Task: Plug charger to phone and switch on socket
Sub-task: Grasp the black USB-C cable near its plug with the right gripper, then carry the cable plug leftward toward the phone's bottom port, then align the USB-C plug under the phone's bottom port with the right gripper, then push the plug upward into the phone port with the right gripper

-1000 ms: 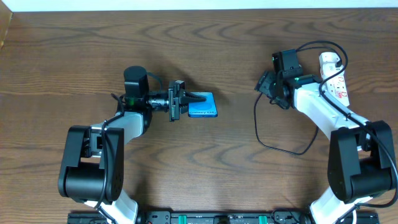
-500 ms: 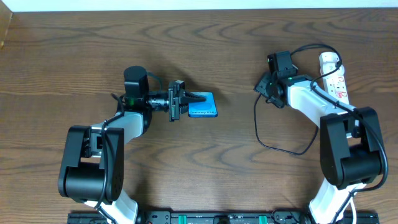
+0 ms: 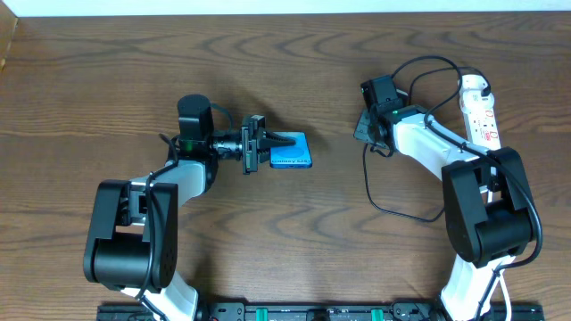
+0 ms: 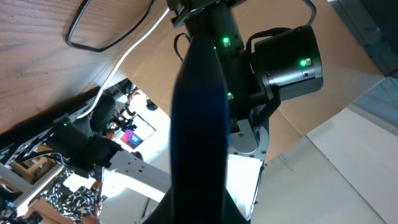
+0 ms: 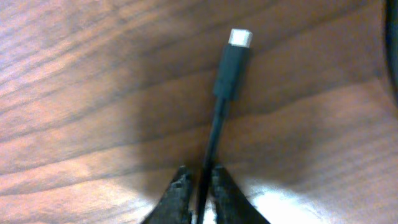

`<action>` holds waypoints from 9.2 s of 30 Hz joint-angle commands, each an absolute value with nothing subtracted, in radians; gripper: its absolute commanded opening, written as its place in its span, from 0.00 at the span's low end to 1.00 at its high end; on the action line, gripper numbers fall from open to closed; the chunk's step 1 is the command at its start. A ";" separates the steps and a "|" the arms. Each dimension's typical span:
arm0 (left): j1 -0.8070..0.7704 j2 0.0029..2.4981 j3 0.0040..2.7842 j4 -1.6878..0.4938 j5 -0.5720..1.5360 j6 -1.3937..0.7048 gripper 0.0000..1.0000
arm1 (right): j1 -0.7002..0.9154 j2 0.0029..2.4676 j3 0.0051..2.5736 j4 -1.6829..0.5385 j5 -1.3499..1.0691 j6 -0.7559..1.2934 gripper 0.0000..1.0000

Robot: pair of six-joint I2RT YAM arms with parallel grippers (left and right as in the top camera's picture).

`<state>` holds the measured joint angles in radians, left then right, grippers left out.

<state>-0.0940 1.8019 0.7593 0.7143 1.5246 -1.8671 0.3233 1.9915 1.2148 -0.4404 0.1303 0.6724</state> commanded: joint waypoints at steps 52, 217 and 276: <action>-0.089 1.795 0.788 0.721 1.559 -1.879 0.07 | 0.331 2.035 1.188 -0.674 -0.206 0.283 0.01; -0.091 1.795 0.788 1.213 1.324 -1.388 0.07 | 0.711 1.309 1.000 -0.636 -0.354 0.434 0.01; -0.091 1.795 0.780 1.205 1.298 -1.338 0.07 | 0.710 1.309 1.000 -0.617 -0.359 0.434 0.01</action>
